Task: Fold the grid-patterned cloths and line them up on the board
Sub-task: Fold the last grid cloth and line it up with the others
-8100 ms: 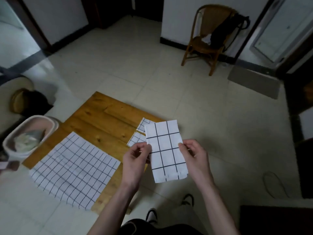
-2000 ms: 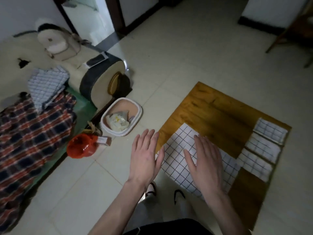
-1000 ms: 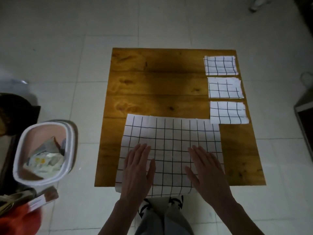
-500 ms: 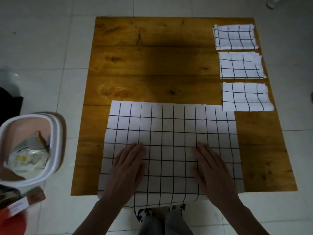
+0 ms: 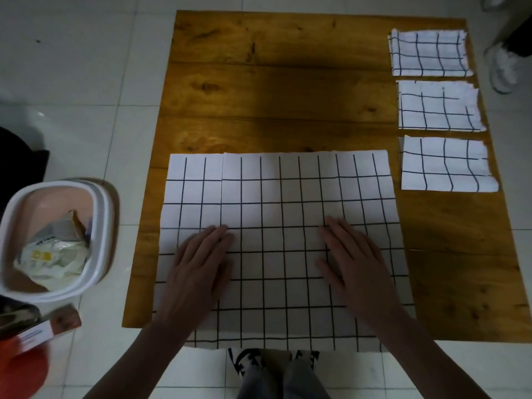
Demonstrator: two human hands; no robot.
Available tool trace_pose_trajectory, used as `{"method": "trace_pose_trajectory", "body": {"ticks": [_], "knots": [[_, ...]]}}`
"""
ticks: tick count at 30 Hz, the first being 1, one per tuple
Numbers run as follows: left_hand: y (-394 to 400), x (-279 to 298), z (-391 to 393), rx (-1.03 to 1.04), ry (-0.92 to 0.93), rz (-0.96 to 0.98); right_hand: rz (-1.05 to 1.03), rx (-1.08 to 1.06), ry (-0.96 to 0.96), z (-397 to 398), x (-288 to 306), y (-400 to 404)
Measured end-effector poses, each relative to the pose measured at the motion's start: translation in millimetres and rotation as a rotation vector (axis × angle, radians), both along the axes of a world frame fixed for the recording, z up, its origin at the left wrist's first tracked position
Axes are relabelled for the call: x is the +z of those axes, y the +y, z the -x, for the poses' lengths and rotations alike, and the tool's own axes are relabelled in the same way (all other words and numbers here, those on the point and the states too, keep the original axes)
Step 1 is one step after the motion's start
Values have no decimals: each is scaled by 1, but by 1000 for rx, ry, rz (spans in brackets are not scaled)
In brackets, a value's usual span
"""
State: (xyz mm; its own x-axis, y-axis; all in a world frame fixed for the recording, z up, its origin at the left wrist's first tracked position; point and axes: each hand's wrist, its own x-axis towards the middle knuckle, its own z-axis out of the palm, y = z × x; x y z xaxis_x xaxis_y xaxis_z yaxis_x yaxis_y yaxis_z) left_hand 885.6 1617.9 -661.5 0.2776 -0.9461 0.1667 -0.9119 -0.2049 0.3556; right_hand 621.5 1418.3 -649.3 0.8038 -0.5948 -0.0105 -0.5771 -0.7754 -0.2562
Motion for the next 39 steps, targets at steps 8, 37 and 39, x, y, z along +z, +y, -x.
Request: {"method": "trace_pose_trajectory", "body": {"ticks": [8, 37, 39], "knots": [[-4, 8, -16, 28, 11, 15, 114, 16, -148, -23, 8, -14], [-62, 145, -132, -33, -65, -16, 248, 328, -186, -61, 151, -137], [-65, 160, -135, -21, -107, 3, 252, 350, -184, -60, 164, -143]]}}
